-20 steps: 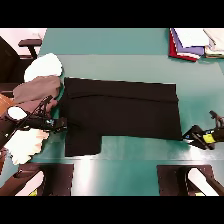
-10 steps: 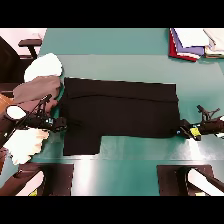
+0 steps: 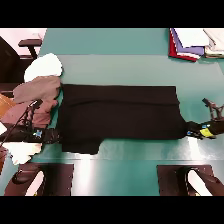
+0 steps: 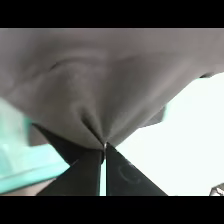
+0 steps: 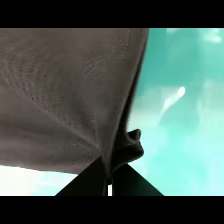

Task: Fold the shirts.

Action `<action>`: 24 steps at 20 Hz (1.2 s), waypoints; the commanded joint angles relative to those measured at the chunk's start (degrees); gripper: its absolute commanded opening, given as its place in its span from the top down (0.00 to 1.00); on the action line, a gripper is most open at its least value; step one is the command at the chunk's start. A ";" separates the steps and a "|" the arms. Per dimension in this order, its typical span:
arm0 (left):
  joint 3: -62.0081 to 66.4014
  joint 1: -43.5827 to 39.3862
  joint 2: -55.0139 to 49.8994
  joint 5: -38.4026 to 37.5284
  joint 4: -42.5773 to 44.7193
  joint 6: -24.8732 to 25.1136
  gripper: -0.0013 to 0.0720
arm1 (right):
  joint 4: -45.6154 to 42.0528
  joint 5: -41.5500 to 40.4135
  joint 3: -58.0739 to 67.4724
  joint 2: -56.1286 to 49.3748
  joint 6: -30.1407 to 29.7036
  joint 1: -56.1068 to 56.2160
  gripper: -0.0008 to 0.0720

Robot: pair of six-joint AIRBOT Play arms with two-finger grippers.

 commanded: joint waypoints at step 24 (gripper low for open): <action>39.67 0.04 -49.13 19.19 -4.57 8.50 0.43 | 13.42 -4.92 43.76 -42.93 -9.05 2.54 0.37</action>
